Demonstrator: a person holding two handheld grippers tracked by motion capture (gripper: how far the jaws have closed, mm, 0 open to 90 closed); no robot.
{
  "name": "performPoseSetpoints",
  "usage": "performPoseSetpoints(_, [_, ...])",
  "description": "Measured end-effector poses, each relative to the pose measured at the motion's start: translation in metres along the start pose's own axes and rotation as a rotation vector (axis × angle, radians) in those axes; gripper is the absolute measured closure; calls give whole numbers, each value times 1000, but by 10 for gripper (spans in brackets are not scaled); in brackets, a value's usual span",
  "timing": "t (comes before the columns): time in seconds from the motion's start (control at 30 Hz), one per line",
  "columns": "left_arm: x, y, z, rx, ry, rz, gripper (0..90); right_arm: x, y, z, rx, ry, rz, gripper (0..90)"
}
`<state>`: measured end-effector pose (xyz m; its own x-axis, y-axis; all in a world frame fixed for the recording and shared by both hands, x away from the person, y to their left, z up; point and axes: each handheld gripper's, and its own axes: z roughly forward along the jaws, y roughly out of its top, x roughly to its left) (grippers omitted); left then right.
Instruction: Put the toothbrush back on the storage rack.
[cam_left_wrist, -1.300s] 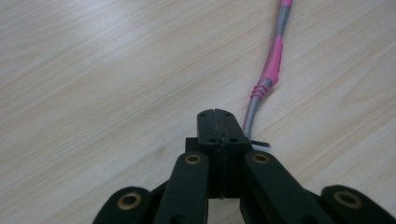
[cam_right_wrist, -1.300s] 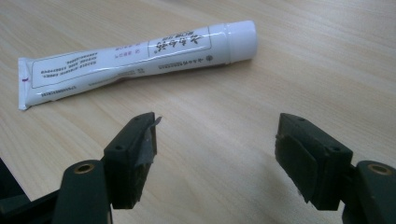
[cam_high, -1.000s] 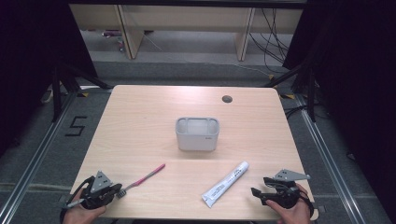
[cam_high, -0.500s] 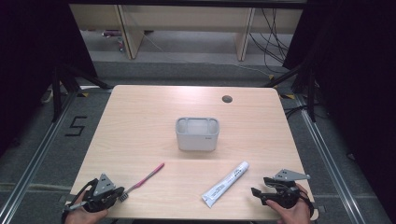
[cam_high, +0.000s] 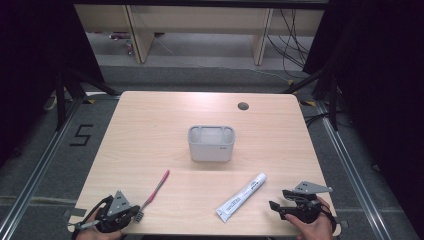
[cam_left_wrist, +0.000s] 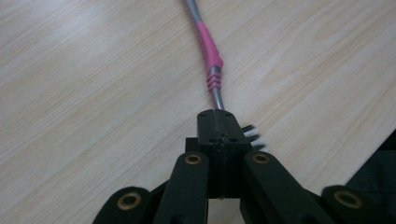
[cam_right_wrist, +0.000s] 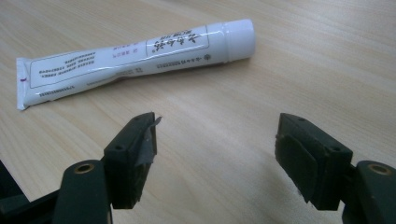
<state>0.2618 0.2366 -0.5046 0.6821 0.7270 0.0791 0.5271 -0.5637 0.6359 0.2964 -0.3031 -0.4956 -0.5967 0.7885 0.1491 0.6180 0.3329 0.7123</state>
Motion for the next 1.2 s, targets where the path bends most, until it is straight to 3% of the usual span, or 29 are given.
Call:
performPoseSetpoints(0.03, [-3,1,1,-16,5,-11,895,0,0,0,0,1,1,302])
performPoseSetpoints(0.07, [-4,2,1,-1,-9,12,895,0,0,-1,1,-10,-5,302])
performPoseSetpoints(0.5, [-19,12,9,-12,-22,55,895,0,0,0,-1,-5,-4,302])
performPoseSetpoints(0.53, [-22,14,10,-16,-36,62,895,1,-1,1,-5,3,16,302])
performPoseSetpoints(0.63, [-27,19,12,-10,-37,77,895,0,0,0,5,-11,-1,302])
performPoseSetpoints(0.67, [-29,20,13,-16,-52,89,895,2,0,0,11,0,26,302])
performPoseSetpoints(0.73, [-31,21,15,-23,-48,89,894,2,-1,0,-1,2,21,302])
performPoseSetpoints(0.77, [-32,26,17,-30,-43,138,894,0,0,-1,3,-10,-3,302])
performPoseSetpoints(0.83, [-33,27,18,-30,-51,129,894,0,0,0,2,-9,-3,302])
performPoseSetpoints(0.87, [-33,30,19,-24,-49,145,895,0,0,0,3,-9,-3,302])
performPoseSetpoints(0.9, [-35,31,20,-28,-54,139,894,2,0,0,9,3,23,302])
performPoseSetpoints(0.97, [-37,34,22,-29,-60,146,895,0,0,-1,4,-9,-2,302])
performPoseSetpoints(1.0, [-39,37,25,-30,-62,158,894,2,0,-1,10,-1,26,302])
performPoseSetpoints(1.1, [-41,40,27,-28,-64,165,894,2,0,-1,11,2,26,302])
performPoseSetpoints(1.17, [-42,42,29,-28,-72,163,894,0,0,-1,5,-10,-1,302])
performPoseSetpoints(1.2, [-44,45,31,-30,-74,164,894,2,0,-1,13,1,26,302])
